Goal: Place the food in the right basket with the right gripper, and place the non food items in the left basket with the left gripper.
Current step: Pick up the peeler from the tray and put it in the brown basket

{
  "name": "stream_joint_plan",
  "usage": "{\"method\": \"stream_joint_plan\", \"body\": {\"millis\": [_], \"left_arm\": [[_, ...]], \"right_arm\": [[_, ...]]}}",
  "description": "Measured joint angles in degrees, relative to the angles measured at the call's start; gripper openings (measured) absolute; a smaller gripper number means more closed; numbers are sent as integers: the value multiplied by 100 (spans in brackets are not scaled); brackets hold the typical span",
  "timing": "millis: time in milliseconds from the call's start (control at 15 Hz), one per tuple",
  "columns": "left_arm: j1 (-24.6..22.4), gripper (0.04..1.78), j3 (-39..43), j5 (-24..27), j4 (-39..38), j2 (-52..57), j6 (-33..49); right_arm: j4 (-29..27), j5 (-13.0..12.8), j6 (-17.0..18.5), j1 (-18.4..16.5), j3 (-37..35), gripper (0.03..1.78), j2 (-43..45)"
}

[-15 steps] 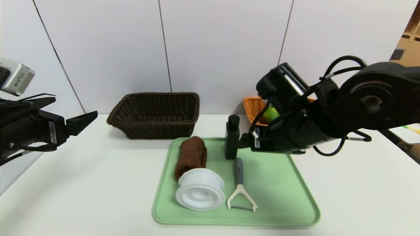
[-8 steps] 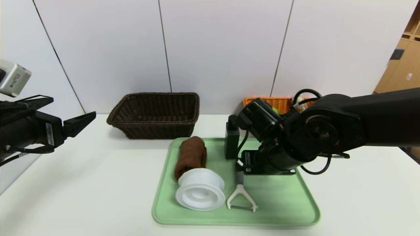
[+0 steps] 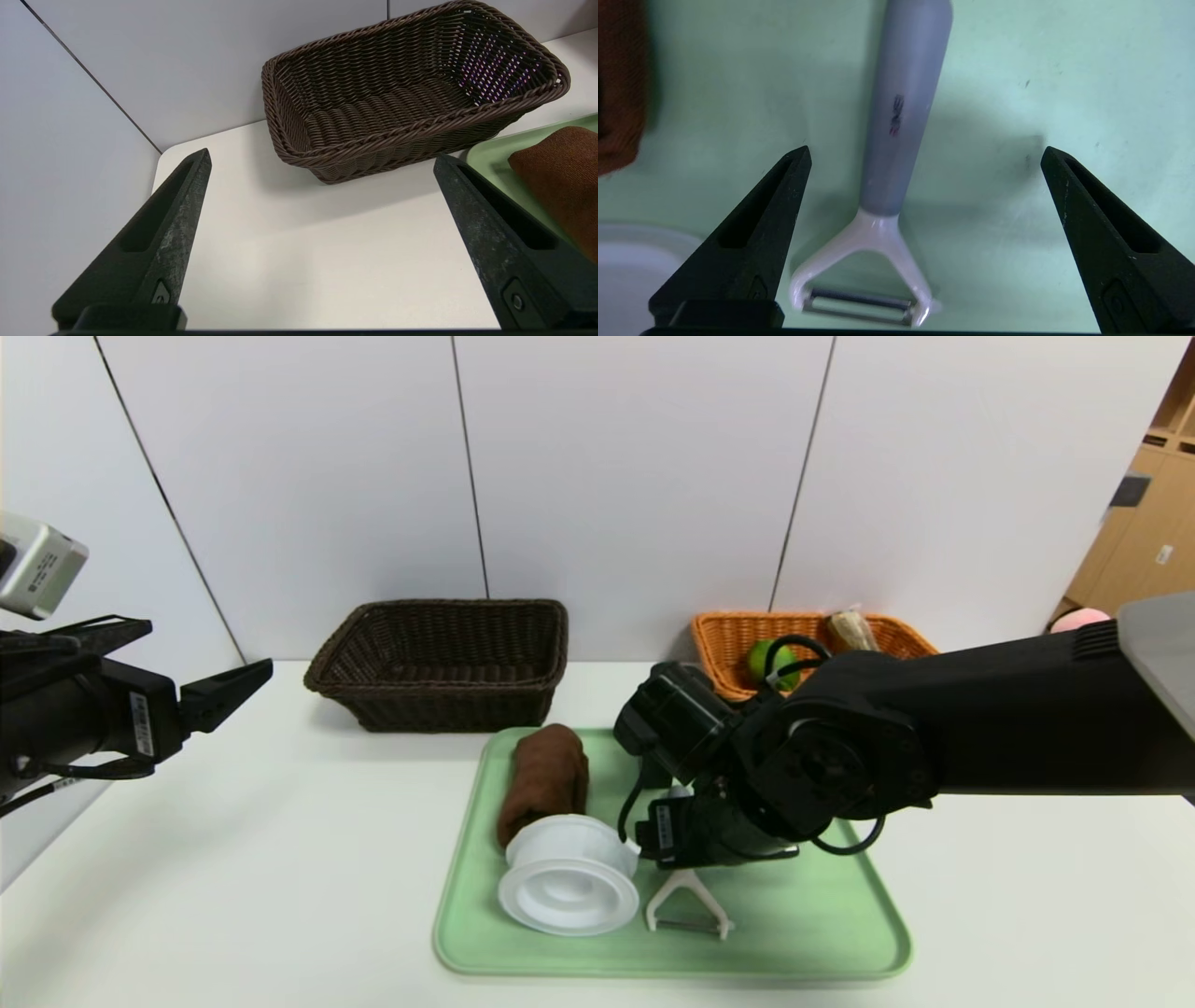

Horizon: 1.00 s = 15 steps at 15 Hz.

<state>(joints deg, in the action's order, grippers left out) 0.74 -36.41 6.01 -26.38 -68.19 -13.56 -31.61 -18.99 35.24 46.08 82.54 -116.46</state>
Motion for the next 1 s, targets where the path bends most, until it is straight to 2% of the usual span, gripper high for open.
{"method": "stream_joint_plan", "body": {"millis": [333,667,800,1000], "left_arm": [[0,169,23,2,0,1,6],[-4,169,39,2,1,0,17],[-4,169,39,2,-2,0,17],[-4,169,37,0,-10,1,20]], "right_arm": [[22,-197,30,67,59,170,-165],[11,-252,34,67,48,170,-204],[22,-394,39,96,32,170,-234],[24,-416,56,140,9,170,-254]]}}
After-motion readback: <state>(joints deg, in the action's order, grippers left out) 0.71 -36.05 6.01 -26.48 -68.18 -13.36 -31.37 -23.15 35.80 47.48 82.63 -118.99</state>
